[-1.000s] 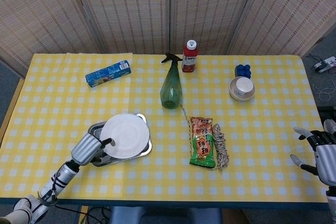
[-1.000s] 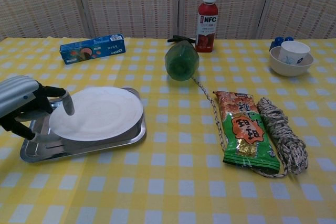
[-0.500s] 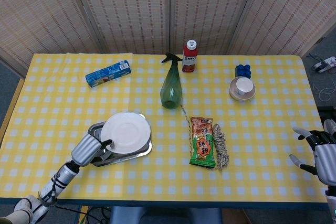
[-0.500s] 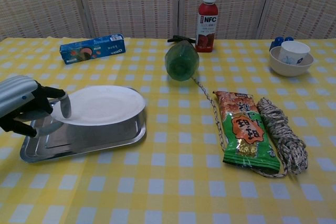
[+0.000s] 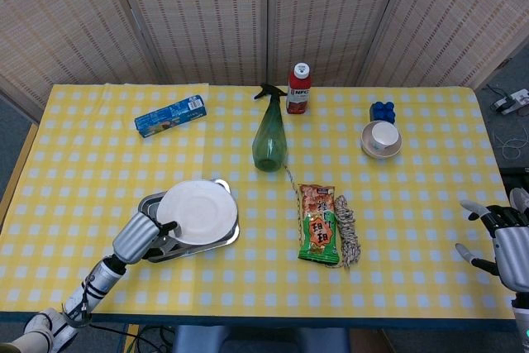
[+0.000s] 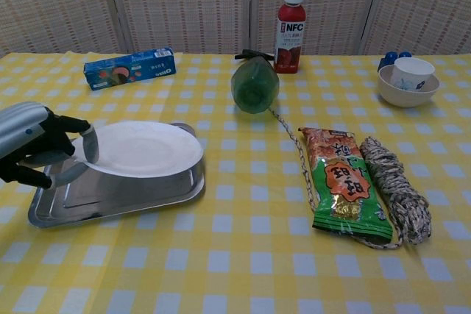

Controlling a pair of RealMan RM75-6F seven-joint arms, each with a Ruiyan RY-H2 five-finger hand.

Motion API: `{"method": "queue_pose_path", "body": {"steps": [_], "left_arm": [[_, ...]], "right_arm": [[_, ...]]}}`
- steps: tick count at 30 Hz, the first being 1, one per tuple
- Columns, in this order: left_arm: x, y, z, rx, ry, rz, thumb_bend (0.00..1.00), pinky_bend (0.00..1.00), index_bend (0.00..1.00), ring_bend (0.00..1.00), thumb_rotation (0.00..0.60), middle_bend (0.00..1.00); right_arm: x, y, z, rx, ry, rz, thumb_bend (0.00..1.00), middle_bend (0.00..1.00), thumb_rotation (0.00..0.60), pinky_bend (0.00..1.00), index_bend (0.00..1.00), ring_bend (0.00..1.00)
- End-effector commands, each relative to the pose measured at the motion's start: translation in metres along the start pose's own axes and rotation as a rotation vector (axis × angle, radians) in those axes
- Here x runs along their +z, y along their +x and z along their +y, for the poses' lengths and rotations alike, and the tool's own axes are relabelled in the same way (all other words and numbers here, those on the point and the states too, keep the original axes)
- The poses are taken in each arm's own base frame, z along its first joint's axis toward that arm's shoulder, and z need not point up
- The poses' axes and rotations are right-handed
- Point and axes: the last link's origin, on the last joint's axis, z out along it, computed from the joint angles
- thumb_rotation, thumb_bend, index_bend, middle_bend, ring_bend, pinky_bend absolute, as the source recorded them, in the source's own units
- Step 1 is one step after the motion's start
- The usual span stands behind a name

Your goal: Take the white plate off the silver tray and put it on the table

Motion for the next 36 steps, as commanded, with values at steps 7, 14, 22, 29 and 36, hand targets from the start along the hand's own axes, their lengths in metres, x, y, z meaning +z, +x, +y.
{"method": "queue_pose_path", "body": {"steps": [7,14,22,29,36], "left_arm": [[0.004,0.013,0.006,-0.068,-0.022,0.104,0.44,1.0,0.7,1.0,0.6,1.0],[0.006,0.021,0.009,-0.108,-0.034,0.183,0.46,1.0,0.73,1.0,0.6,1.0],[0.009,0.023,0.011,-0.157,-0.033,0.245,0.48,1.0,0.74,1.0,0.6,1.0],[0.014,0.027,0.01,-0.196,-0.016,0.285,0.48,1.0,0.75,1.0,0.6,1.0],[0.02,0.035,-0.003,-0.167,0.029,0.314,0.48,1.0,0.75,1.0,0.6,1.0]], "right_arm": [[0.001,-0.001,0.0,-0.001,0.002,-0.004,0.12,0.43,0.6,0.28,0.26,0.3],[0.001,-0.001,0.0,0.0,0.002,-0.005,0.12,0.43,0.6,0.28,0.26,0.3],[0.001,-0.001,0.0,0.001,0.003,-0.007,0.12,0.43,0.6,0.28,0.26,0.3],[0.001,-0.001,0.0,0.001,0.003,-0.008,0.12,0.43,0.6,0.28,0.26,0.3],[0.001,-0.001,0.0,0.0,0.003,-0.009,0.12,0.43,0.6,0.28,0.26,0.3]]}}
